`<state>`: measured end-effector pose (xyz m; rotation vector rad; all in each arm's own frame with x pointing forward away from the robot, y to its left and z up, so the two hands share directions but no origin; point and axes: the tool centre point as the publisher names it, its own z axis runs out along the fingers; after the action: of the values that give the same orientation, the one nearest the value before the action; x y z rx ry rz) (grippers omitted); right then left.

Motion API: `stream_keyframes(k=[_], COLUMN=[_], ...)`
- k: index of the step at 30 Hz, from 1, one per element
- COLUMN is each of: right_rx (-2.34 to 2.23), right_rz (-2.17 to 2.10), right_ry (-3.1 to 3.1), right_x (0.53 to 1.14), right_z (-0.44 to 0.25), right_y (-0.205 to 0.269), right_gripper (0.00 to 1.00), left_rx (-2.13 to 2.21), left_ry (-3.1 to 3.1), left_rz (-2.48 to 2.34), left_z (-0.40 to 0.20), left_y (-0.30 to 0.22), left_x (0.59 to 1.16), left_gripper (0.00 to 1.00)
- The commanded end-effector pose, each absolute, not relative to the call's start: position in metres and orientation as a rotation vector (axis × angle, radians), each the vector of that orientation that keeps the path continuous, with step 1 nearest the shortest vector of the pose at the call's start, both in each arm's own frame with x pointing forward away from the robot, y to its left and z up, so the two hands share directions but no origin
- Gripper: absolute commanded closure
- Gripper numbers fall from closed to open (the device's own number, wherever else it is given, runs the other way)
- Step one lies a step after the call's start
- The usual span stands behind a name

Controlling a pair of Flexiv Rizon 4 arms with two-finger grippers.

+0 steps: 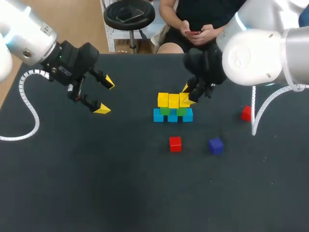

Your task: Place the blue cubes, place green cubes on the blue cubes, place the yellow cubes on the green cubes, then place the red cubes on the yellow cubes, and place purple cube on the red cubes.

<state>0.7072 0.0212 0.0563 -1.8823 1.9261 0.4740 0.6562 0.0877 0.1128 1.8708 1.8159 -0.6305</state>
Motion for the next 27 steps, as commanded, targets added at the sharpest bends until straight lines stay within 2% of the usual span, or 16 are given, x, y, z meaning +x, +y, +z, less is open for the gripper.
stream_keyframes(k=[1,27], right_rx=[-1.884,-1.89], right_rz=[0.482,0.501], right_ry=[1.929,1.935], right_x=[0.7087,0.7087], right_z=[0.0561,0.0534], right_y=[0.0211,0.0257], right_gripper=[1.0,0.99], left_rx=[1.871,1.871], left_ry=[1.81,1.81], left_rz=[-0.631,-0.631], left_z=[0.112,0.112], left_y=[0.0888,0.0888], left_x=[0.656,0.656], left_gripper=[0.0,0.0])
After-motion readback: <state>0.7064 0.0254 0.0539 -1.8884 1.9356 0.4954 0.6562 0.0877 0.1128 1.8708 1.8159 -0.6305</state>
